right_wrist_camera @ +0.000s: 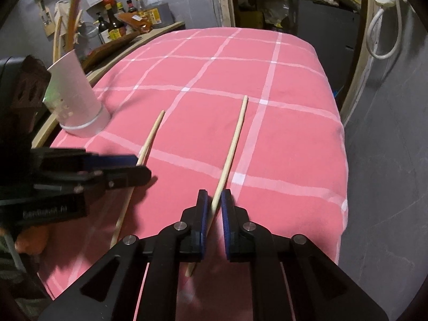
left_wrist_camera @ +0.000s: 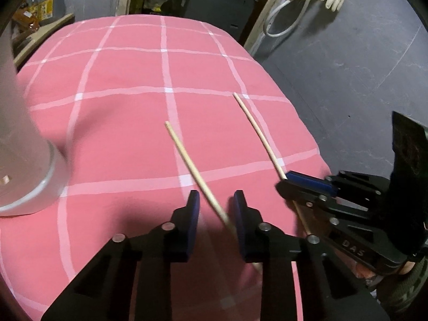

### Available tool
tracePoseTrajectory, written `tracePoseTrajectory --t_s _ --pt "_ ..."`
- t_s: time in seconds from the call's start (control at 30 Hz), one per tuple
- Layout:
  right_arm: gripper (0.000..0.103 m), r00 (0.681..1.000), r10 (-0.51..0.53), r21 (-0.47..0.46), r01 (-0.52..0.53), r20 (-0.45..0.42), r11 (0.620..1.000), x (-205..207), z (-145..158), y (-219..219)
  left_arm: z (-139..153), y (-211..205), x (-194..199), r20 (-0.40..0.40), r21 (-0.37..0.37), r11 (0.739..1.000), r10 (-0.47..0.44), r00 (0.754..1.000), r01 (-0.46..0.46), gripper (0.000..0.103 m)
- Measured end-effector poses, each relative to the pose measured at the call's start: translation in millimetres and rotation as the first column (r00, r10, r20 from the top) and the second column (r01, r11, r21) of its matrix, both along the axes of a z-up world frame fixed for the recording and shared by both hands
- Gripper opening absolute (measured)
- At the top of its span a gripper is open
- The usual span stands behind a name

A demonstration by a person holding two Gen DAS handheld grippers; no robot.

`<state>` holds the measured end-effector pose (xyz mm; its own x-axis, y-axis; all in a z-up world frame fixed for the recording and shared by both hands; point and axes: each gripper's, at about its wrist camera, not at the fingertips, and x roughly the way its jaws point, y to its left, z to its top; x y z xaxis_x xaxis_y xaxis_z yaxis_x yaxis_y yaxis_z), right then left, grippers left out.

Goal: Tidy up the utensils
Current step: 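Grasp one wooden chopstick with the left tool while the right tool grasps the other, then lift the chopstick with the left tool while the right tool carries its chopstick to the holder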

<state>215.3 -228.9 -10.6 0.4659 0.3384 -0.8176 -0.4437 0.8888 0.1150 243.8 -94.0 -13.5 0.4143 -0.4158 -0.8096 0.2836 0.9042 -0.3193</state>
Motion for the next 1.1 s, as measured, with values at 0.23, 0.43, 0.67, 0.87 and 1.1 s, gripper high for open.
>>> tracePoseTrajectory --t_s 0.23,0.43,0.67,0.87,1.1 --pt "0.011 0.999 -0.016 0.007 0.016 -0.046 1.000 22.8 -2.2 8.1 -0.7 6.0 3.9 -0.033 -0.024 1.000 0.006 0.999 -0.007 0.008" --pt "0.004 0.989 -0.088 0.110 0.101 -0.116 0.989 30.5 -2.6 -5.9 0.0 9.9 0.5 -0.036 -0.038 0.999 0.008 0.999 -0.009 0.002" --pt "0.003 0.978 -0.154 0.350 0.193 -0.137 0.917 5.5 -3.2 -30.3 12.3 21.2 -19.0 0.046 -0.040 0.999 0.019 0.999 -0.017 0.002" --pt "0.003 0.978 -0.205 0.506 0.160 0.035 0.848 -30.5 18.2 -24.1 37.3 35.8 -46.7 0.243 -0.060 0.996 0.078 0.967 -0.065 0.002" --pt "0.003 0.910 -0.260 0.575 0.030 0.323 0.818 -66.0 44.4 14.2 68.1 50.4 -84.1 0.515 -0.082 0.987 0.163 0.842 -0.141 0.002"
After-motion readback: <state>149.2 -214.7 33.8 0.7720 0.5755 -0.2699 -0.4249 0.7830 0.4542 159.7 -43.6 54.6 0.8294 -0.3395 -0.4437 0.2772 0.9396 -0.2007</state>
